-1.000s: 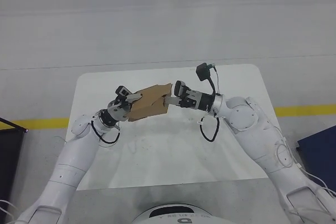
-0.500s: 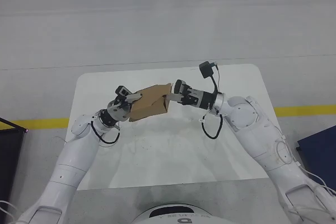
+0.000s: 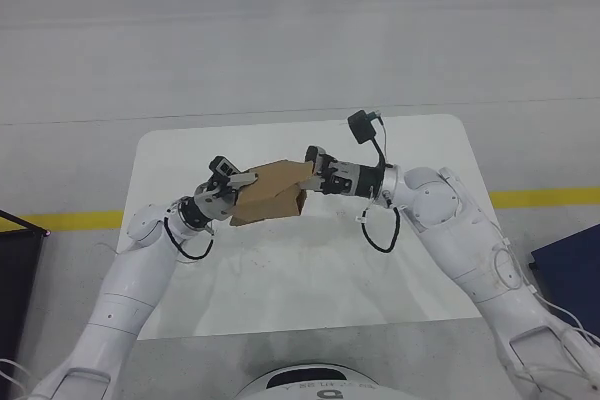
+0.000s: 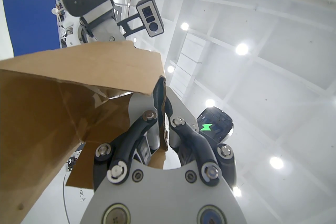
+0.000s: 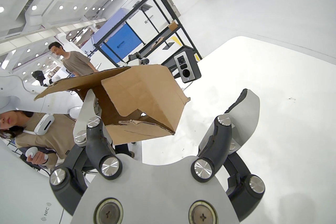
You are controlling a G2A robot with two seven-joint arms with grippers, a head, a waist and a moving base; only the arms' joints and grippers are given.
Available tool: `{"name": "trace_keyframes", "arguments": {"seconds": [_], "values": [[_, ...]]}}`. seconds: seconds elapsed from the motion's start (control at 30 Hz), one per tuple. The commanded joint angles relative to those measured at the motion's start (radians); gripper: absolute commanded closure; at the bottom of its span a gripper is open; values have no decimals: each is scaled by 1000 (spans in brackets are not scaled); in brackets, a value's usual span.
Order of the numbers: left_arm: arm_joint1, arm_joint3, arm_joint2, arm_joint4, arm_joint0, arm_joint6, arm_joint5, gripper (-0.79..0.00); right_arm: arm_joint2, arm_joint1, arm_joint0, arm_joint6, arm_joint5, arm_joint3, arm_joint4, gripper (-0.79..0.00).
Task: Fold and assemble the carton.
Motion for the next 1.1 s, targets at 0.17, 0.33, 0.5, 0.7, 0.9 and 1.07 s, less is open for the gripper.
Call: {"name": "trace_keyframes", "arguments": {"seconds": [0.17,0.33,0.5,0.7,0.9,1.07], "values": [[-2,-8,1,9,3,15,-4,0,-8,3,9,50,-35,-9,0,-785],[-4,-8,-1,25,5,42,-14,0,-4,6,4,61,-64,-12,28,-785],[-5,-13,-1,49,7,74,-35,0,-3,8,4,72,-71,-19,30,-785],[-7,-16,-9,72,9,115,-67,0,-13,8,9,72,-40,-27,-1,-785],[-9,-24,-19,37,14,95,-66,0,-6,6,-1,9,1,-23,-19,-785],[-11,-27,-26,9,19,82,-68,0,40,9,-35,-81,-12,6,14,-785]]}}
